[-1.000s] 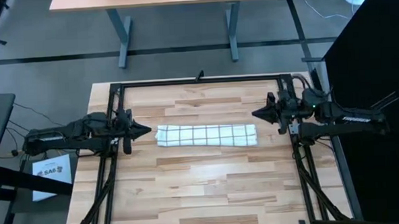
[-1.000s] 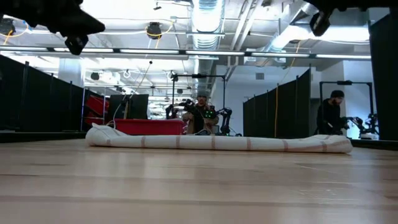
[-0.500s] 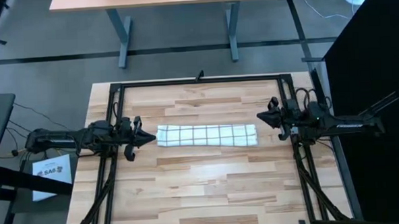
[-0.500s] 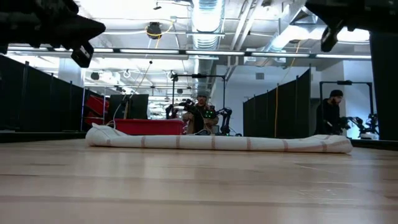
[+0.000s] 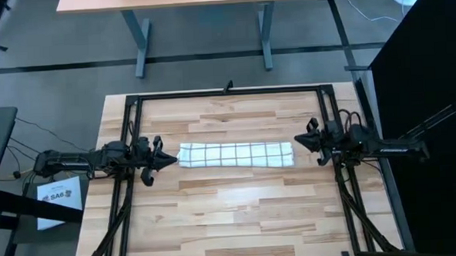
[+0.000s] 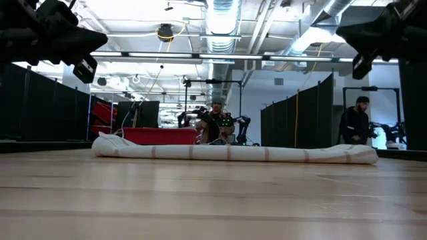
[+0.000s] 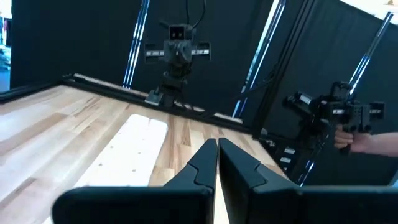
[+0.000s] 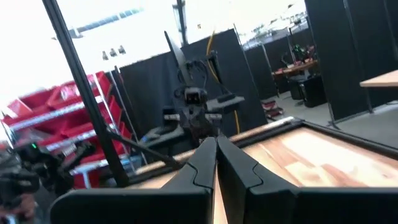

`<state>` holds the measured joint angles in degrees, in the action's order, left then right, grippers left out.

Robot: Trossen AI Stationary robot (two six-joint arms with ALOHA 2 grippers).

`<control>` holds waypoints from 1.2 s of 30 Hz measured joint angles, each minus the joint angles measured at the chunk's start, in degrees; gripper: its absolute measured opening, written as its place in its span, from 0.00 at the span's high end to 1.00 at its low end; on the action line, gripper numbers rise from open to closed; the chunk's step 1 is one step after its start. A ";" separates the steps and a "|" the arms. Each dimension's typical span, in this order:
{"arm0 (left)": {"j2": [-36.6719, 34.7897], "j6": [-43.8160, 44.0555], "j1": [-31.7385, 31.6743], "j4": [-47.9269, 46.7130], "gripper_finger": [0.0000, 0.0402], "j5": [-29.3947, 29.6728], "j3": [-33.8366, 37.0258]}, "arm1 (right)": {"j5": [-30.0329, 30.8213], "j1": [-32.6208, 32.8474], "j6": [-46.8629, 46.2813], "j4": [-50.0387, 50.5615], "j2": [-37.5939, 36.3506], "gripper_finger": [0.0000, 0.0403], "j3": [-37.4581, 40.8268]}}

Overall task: Roll towel
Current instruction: Return to Home Position

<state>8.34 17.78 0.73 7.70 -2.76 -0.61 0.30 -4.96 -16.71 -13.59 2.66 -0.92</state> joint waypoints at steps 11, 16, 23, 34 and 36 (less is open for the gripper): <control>-1.29 -1.90 0.00 -7.17 1.00 2.57 0.12 | 0.08 0.52 0.57 13.02 -2.45 1.00 0.41; -1.00 -5.52 -0.10 -7.34 1.00 2.56 0.14 | -0.07 0.47 2.53 13.14 -2.33 1.00 0.41; 4.28 -8.98 -0.41 -7.38 1.00 2.56 0.19 | -0.16 0.45 3.08 13.28 -2.26 1.00 0.39; -4.56 -7.11 -0.94 -7.09 1.00 1.00 0.21 | -0.22 0.45 2.99 13.36 -2.26 1.00 0.39; -8.30 -8.33 -0.94 -7.11 1.00 1.00 0.25 | -0.22 0.45 2.79 13.36 -2.26 1.00 0.39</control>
<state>0.05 9.44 -0.21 0.58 -1.76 -0.36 0.08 -4.51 -13.92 -0.23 0.40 -0.54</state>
